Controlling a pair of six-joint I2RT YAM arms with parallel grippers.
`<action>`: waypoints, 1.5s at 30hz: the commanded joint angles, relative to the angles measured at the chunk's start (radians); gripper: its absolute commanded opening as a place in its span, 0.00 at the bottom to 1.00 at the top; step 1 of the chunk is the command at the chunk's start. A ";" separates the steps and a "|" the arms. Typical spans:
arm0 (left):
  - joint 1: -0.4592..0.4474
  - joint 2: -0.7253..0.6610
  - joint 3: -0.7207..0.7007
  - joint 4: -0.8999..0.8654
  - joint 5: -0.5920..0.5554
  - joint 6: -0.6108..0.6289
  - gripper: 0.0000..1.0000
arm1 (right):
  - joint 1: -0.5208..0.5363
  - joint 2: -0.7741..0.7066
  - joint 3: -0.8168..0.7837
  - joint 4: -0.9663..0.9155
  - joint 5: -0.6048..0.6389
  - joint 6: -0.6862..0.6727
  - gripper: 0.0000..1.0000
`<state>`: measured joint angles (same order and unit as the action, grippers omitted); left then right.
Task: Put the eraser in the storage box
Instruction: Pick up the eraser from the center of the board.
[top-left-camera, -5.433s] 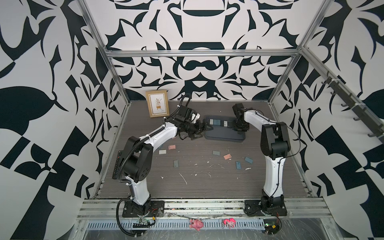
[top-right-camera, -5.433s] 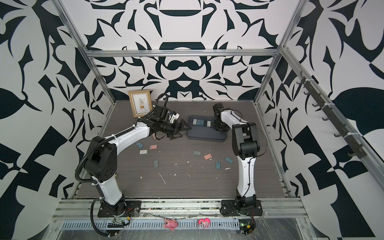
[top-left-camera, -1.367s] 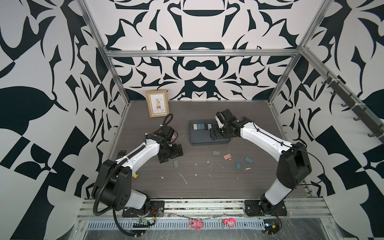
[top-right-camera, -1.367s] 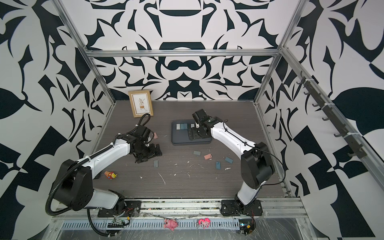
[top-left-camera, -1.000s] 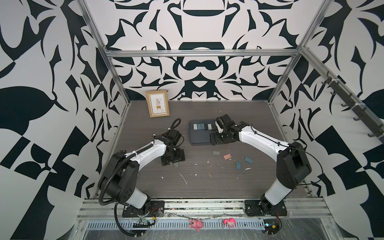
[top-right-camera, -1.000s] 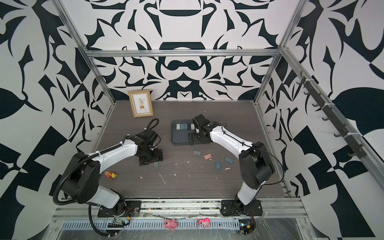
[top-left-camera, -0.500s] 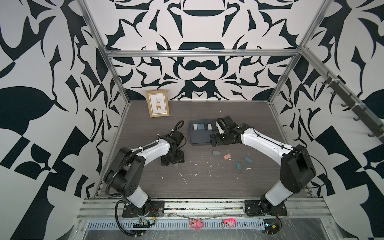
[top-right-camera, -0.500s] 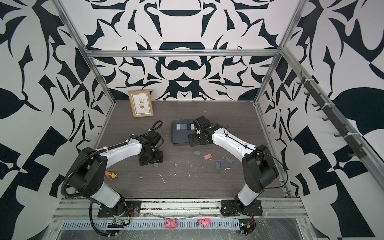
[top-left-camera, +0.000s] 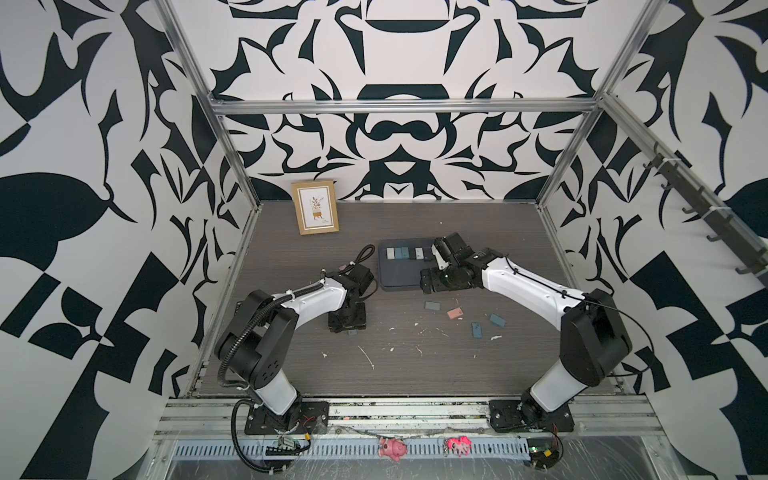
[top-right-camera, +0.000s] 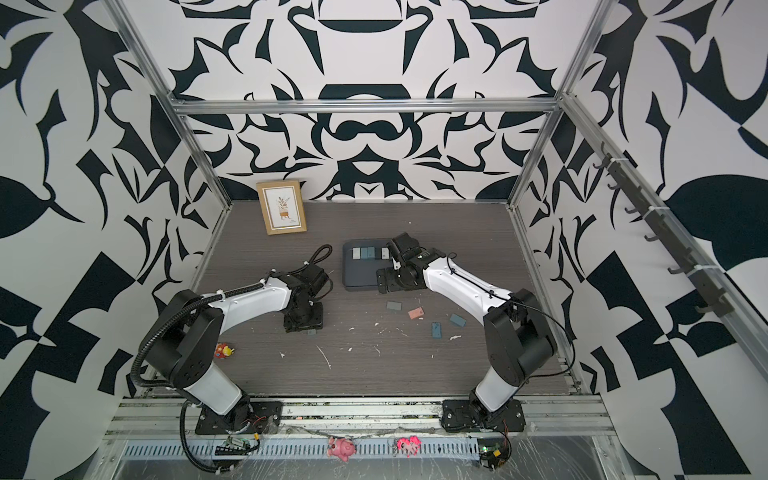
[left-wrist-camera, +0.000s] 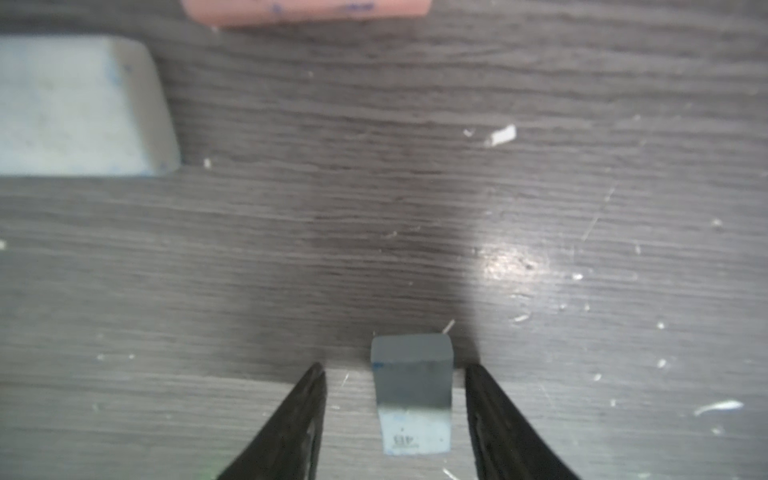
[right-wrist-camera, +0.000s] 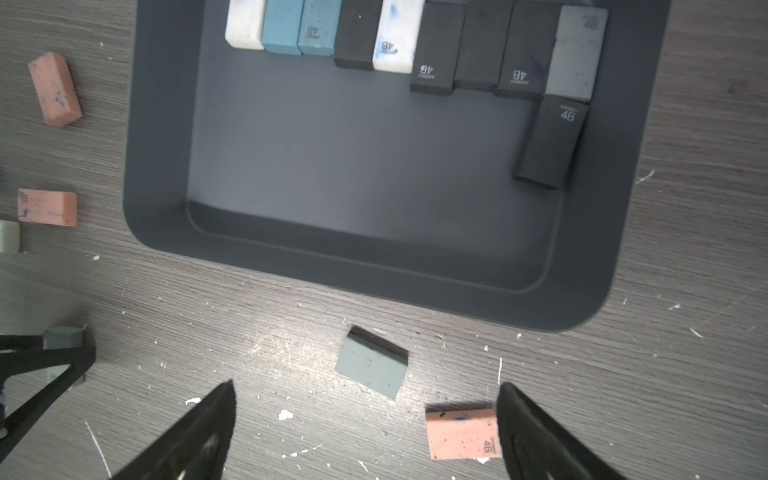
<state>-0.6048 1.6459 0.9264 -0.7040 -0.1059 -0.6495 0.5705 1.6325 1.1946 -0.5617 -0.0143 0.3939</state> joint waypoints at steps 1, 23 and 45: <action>-0.018 0.026 0.003 -0.027 -0.013 -0.004 0.50 | 0.005 -0.026 -0.002 0.016 0.006 0.010 0.99; -0.040 0.050 0.003 -0.008 -0.033 0.017 0.23 | 0.005 -0.023 -0.008 0.031 0.010 0.018 0.99; -0.041 -0.017 0.014 0.032 0.005 0.039 0.20 | -0.002 -0.025 0.011 0.030 0.008 0.006 0.99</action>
<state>-0.6411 1.6501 0.9337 -0.7006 -0.1371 -0.6193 0.5709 1.6325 1.1831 -0.5335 -0.0147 0.4011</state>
